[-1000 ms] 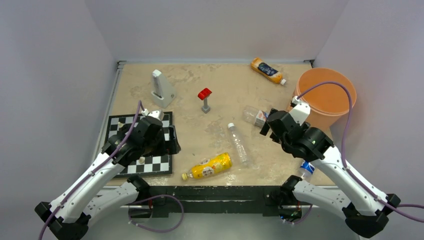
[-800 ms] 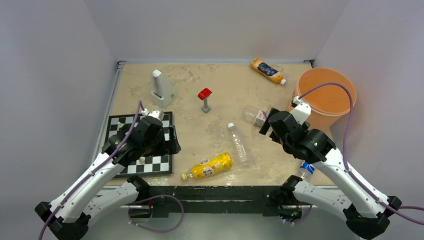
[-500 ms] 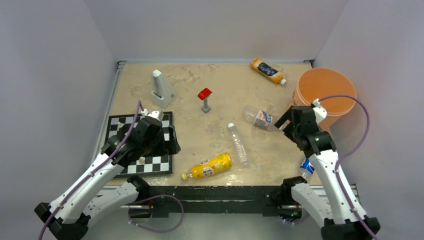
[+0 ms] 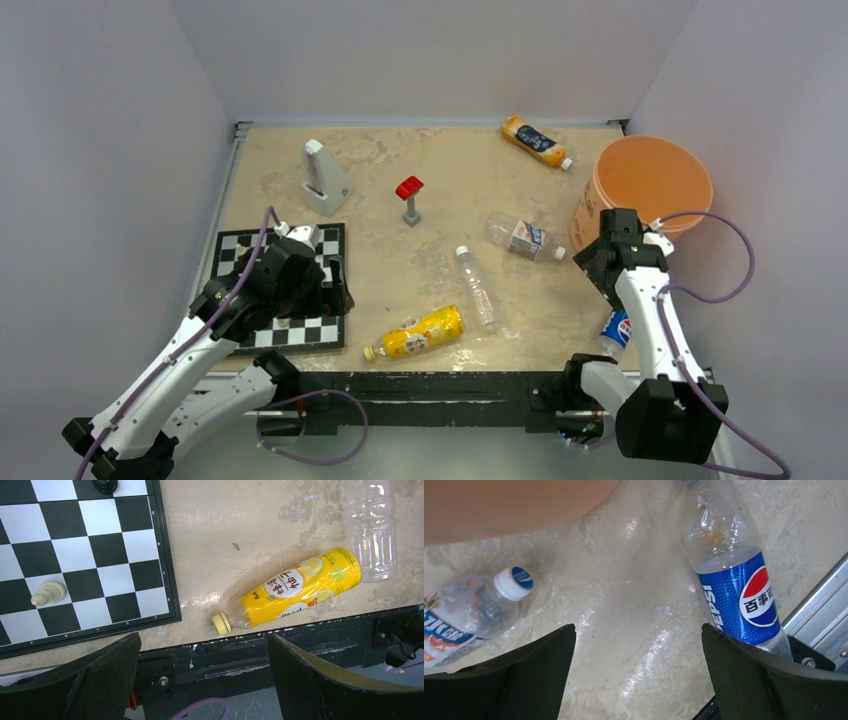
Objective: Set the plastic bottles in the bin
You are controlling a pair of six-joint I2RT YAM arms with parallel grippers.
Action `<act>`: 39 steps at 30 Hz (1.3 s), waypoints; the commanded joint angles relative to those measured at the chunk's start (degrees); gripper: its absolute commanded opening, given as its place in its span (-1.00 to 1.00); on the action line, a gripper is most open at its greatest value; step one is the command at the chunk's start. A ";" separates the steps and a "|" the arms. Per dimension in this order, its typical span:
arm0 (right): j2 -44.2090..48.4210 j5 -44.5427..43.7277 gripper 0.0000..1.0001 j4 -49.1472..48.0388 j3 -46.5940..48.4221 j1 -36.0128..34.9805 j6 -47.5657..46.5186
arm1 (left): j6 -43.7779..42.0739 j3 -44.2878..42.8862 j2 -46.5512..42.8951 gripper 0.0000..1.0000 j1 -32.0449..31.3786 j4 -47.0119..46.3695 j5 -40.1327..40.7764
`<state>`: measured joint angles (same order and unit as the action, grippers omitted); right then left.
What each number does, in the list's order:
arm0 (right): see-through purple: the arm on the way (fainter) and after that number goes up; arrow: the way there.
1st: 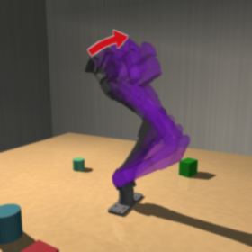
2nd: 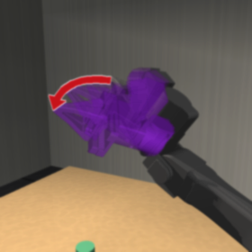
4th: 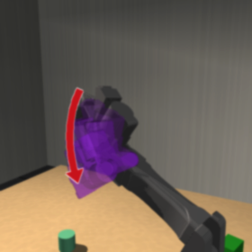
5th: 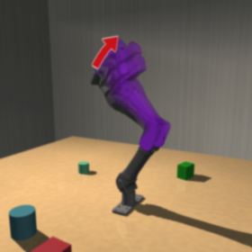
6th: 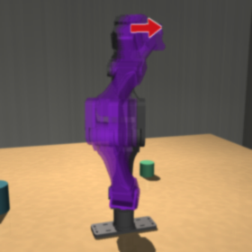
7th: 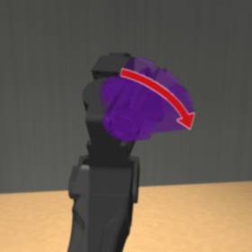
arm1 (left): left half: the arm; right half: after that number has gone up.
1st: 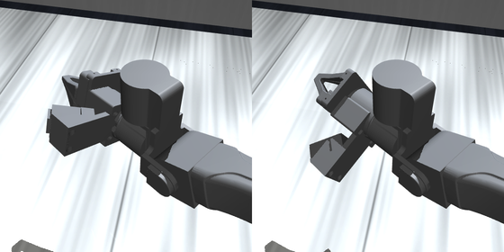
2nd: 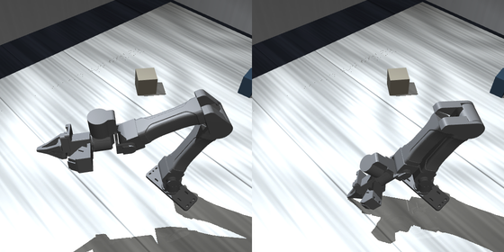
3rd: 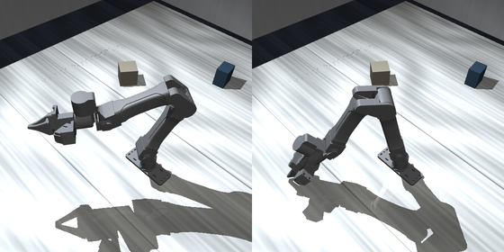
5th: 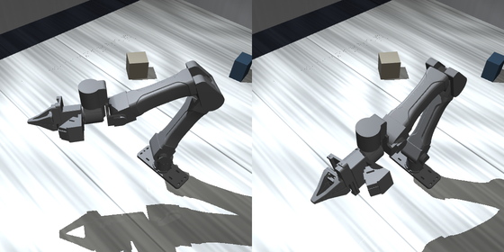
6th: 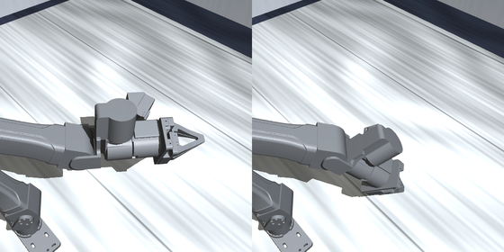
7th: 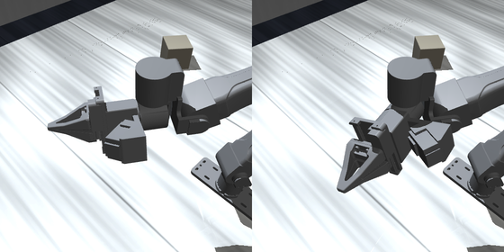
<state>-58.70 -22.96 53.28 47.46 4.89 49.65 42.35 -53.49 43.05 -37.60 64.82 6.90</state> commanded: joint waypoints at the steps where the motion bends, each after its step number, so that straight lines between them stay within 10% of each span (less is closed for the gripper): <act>1: -4.20 -4.61 0.97 4.27 2.92 2.10 4.97 | -2.45 -4.58 0.63 1.00 -0.24 1.53 1.32; 21: -24.75 -8.22 0.97 1.89 0.51 9.36 9.06 | -1.43 -6.19 -0.34 1.00 -0.19 4.33 2.26; 39: -8.09 -2.76 0.96 9.08 4.23 9.36 9.93 | -0.91 -7.71 3.31 1.00 -0.27 1.92 0.45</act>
<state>-69.38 -26.65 56.53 48.27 14.00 56.21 41.17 -58.63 46.00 -37.60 68.49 7.99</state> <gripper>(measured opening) 0.981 0.997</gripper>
